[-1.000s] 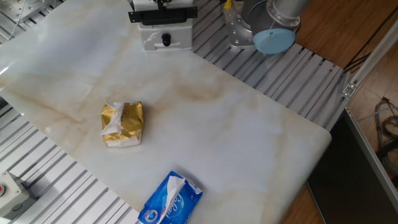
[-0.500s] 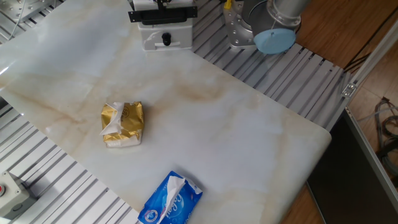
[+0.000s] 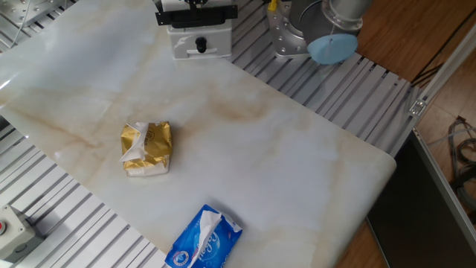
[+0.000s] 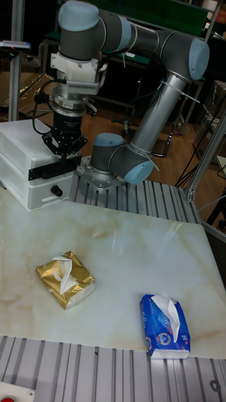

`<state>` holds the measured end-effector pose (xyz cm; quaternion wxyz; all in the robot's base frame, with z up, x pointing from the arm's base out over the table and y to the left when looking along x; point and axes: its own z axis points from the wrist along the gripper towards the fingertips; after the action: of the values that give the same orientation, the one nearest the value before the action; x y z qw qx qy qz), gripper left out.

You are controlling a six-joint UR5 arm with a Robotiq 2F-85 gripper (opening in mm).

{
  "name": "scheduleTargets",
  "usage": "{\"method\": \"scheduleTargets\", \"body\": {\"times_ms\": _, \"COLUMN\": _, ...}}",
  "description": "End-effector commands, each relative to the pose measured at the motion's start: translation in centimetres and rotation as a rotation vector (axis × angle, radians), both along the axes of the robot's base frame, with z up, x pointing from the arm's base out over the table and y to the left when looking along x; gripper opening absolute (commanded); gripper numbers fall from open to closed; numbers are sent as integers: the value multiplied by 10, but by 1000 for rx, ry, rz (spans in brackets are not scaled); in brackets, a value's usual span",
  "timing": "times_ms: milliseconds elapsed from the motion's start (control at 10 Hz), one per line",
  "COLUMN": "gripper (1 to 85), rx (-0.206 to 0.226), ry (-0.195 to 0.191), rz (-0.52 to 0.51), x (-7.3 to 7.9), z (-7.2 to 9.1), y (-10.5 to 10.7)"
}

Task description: Put things in the drawer

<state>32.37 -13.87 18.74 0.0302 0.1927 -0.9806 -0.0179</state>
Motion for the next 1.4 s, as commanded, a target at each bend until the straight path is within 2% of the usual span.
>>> {"method": "scheduleTargets", "body": {"times_ms": 0, "gripper": 10, "rx": 26, "ry": -25, "rz": -38, "x": 22, "z": 23, "y": 28}}
{"method": "scheduleTargets", "body": {"times_ms": 100, "gripper": 10, "rx": 42, "ry": -44, "rz": -90, "x": 35, "z": 34, "y": 48}}
{"method": "scheduleTargets", "body": {"times_ms": 200, "gripper": 10, "rx": 61, "ry": -89, "rz": -186, "x": 57, "z": 45, "y": 70}}
{"method": "scheduleTargets", "body": {"times_ms": 300, "gripper": 10, "rx": 60, "ry": -120, "rz": -269, "x": 70, "z": 56, "y": 86}}
{"method": "scheduleTargets", "body": {"times_ms": 400, "gripper": 10, "rx": 39, "ry": -151, "rz": -389, "x": 80, "z": 67, "y": 101}}
{"method": "scheduleTargets", "body": {"times_ms": 500, "gripper": 10, "rx": 26, "ry": -190, "rz": -491, "x": 89, "z": 76, "y": 109}}
{"method": "scheduleTargets", "body": {"times_ms": 700, "gripper": 10, "rx": 74, "ry": -257, "rz": -660, "x": 105, "z": 92, "y": 122}}
{"method": "scheduleTargets", "body": {"times_ms": 800, "gripper": 10, "rx": 67, "ry": -275, "rz": -717, "x": 104, "z": 98, "y": 118}}
{"method": "scheduleTargets", "body": {"times_ms": 900, "gripper": 10, "rx": 31, "ry": -275, "rz": -752, "x": 100, "z": 100, "y": 111}}
{"method": "scheduleTargets", "body": {"times_ms": 1100, "gripper": 10, "rx": 9, "ry": -275, "rz": -819, "x": 95, "z": 102, "y": 107}}
{"method": "scheduleTargets", "body": {"times_ms": 1200, "gripper": 10, "rx": 20, "ry": -288, "rz": -846, "x": 96, "z": 106, "y": 103}}
{"method": "scheduleTargets", "body": {"times_ms": 1300, "gripper": 10, "rx": 54, "ry": -273, "rz": -871, "x": 93, "z": 110, "y": 108}}
